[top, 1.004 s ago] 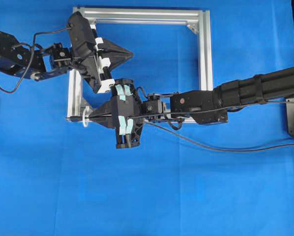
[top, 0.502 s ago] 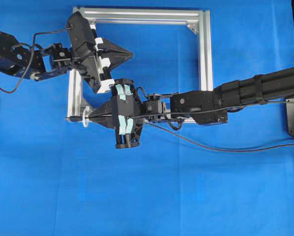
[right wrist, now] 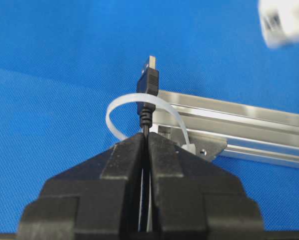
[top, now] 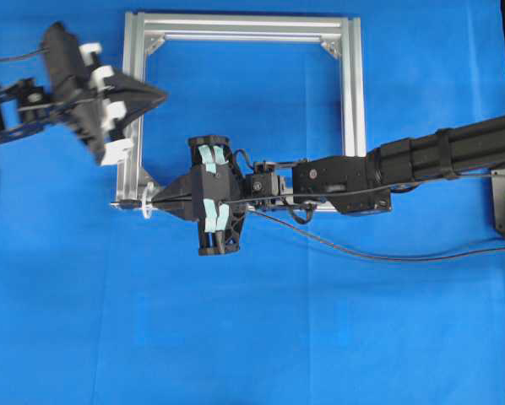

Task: Insert the wire through the string loop located on the left side.
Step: 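Open the left gripper and move it toward the plug past the loop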

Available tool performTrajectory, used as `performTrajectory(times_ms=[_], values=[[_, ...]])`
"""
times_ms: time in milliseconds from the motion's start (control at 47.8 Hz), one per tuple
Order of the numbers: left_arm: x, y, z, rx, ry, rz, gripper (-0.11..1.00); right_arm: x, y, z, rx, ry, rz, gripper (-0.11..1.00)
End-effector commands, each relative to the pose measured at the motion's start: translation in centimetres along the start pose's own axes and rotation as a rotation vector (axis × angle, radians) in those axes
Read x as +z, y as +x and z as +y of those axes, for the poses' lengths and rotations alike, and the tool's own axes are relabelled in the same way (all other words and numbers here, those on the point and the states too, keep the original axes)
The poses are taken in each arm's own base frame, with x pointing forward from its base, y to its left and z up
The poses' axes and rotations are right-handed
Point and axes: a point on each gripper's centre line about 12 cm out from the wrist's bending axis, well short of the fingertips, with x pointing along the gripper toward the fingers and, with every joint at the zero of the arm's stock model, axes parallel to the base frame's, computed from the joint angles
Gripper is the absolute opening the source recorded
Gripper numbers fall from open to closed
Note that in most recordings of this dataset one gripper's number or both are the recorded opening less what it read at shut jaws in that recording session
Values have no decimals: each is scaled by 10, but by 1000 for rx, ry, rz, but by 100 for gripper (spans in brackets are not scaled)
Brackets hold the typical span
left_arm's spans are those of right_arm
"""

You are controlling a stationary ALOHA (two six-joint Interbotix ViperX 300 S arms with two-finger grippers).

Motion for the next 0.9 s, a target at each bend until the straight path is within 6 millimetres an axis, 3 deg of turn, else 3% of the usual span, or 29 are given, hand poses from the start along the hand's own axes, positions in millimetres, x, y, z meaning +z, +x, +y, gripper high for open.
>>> performTrajectory(times_ms=[0,356,669,879], values=[[2,-19,1,-4,2,-26,0,21,-3,2,3,4,-55,0],[-8,-70,3,-14,-1,1,0,21,-3,2,4,3,-60,0],[-9,-78,-3,-44,3,-8,0,21,-3,2,3,4,-58,0],[-15,-81,-35,-189,53,19,0,21,-3,2,3,4,-57,0]])
